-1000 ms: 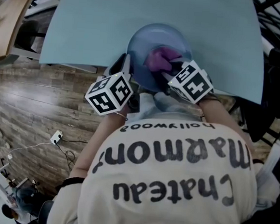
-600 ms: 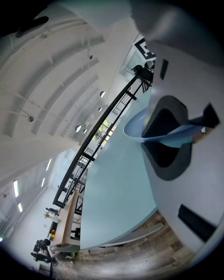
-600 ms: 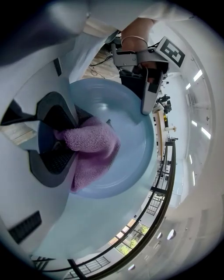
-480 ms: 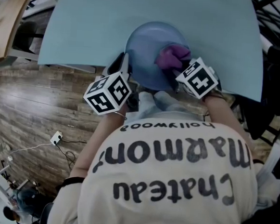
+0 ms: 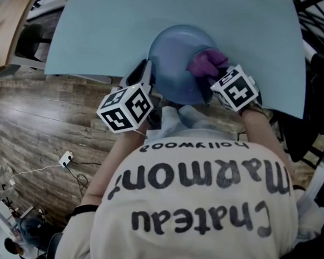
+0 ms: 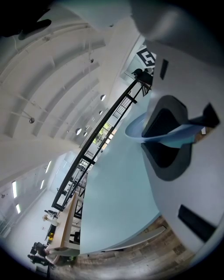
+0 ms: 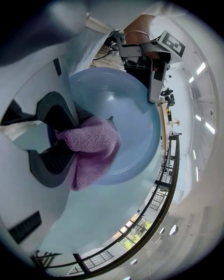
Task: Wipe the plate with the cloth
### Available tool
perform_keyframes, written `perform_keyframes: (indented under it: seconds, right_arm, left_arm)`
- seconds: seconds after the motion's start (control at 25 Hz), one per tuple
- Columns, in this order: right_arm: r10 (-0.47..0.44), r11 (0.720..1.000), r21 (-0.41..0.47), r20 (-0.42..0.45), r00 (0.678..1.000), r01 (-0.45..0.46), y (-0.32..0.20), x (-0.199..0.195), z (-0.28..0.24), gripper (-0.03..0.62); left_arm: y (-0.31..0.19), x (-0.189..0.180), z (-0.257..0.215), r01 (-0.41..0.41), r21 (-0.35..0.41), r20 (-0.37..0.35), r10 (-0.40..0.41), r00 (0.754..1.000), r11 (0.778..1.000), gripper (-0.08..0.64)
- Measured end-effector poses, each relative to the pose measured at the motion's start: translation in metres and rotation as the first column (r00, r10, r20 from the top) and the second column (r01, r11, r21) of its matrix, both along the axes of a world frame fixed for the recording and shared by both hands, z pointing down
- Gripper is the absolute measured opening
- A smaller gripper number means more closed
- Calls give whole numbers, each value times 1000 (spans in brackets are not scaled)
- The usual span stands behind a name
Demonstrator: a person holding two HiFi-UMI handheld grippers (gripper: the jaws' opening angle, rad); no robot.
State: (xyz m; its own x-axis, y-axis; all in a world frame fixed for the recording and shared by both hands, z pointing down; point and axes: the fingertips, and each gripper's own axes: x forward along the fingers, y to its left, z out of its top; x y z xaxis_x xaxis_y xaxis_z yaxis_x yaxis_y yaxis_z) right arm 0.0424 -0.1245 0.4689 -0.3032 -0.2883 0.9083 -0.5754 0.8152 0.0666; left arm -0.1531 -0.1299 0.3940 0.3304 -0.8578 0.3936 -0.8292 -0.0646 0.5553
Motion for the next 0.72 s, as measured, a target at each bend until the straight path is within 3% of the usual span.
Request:
perform_keyframes:
  seconds: [0.2,0.4,0.6,0.72]
  right_arm:
    - [13,999,35,-6,1000,-12,-8,4,-2,133]
    - [58,992,110,11,998,-59,-19,12,-8,129]
    - [156,986,36,183,971,-166,-21,6,-21,107]
    - [144,985,59,247,958,-164,-24,-8,-39,107]
  left_arm:
    - [0,3,-3,-19,12,20,19,1000,1000,41]
    - [-3,6,-7,-5,15,-51,6,999,1000,46]
    - [-8,4,-8,32,4,-87,-31,996,999,46]
    - [-9,4,-8,38,-1,-107,-38,994,999,46]
